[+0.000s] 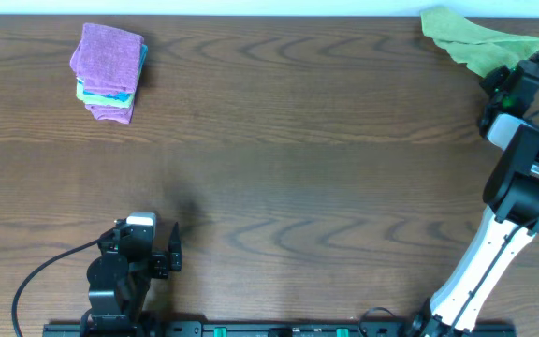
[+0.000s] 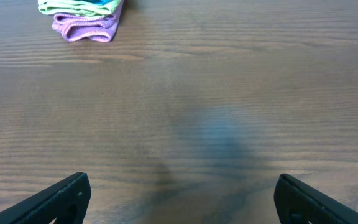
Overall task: Fold the cloth
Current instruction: 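Reach the right gripper to the crumpled light-green cloth at the far right, then close the right gripper on the green cloth's edge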
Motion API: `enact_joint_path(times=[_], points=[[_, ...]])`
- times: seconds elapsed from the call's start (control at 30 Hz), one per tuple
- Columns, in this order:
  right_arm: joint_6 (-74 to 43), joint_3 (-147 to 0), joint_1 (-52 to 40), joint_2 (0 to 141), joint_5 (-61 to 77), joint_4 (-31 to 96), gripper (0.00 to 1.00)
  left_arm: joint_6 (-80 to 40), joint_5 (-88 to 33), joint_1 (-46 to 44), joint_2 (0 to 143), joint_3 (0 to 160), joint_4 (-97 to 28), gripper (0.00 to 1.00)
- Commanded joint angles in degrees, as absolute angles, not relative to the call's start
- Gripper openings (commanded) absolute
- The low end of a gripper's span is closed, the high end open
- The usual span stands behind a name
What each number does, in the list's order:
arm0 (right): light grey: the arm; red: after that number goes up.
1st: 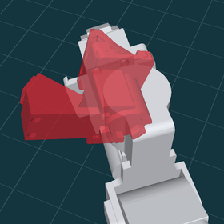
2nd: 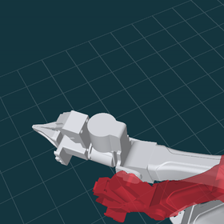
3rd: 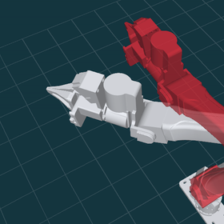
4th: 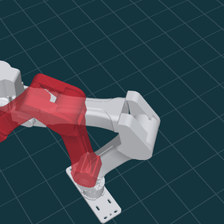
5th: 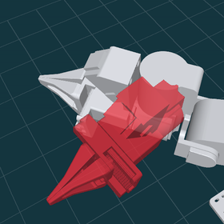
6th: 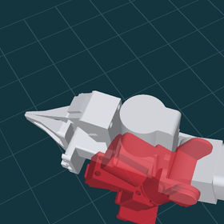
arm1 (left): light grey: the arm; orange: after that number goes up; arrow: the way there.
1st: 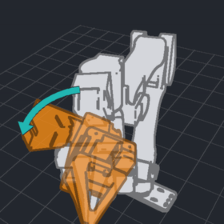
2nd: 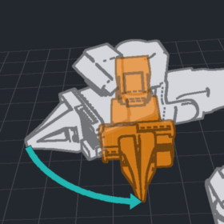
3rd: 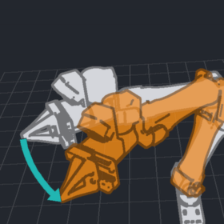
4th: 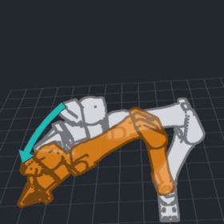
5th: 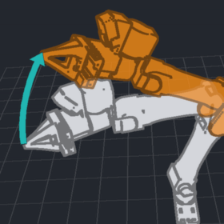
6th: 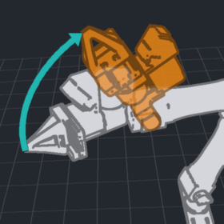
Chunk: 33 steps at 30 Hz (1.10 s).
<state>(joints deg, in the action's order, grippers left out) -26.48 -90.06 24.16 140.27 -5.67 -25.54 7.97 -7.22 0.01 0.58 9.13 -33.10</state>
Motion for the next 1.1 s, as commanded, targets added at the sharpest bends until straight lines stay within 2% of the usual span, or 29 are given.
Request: enact_joint_path(times=[0.0,0.27,0.4,0.47,0.53,0.93,1.07], points=[[-26.02,-91.13,23.66,142.56,-5.54,-25.80,0.01,8.60,-7.05,0.36,0.21,8.73,-33.10,0.95],[-23.03,-91.13,23.62,144.44,-6.22,-24.45,0.01,8.60,-7.05,0.36,0.21,8.73,-33.10,0.95],[-23.05,-91.13,23.59,144.49,-6.17,-23.42,0.06,8.60,-7.05,0.36,0.21,8.73,-33.10,0.95],[-23.07,-91.13,23.59,144.49,-6.17,-19.99,0.01,8.60,-7.05,0.36,0.21,8.73,-33.10,0.95],[-23.07,-91.13,23.57,144.49,-5.63,-15.94,0.01,8.60,-7.05,0.36,0.21,8.73,-33.10,0.95],[-23.05,-91.13,23.57,139.63,18.61,2.46,0.01,8.60,-7.05,0.36,0.21,8.73,-33.10,0.96],[-23.00,-91.13,23.57,134.85,20.93,7.27,0.01,8.60,-7.05,0.36,0.21,8.73,-33.10,0.95]])
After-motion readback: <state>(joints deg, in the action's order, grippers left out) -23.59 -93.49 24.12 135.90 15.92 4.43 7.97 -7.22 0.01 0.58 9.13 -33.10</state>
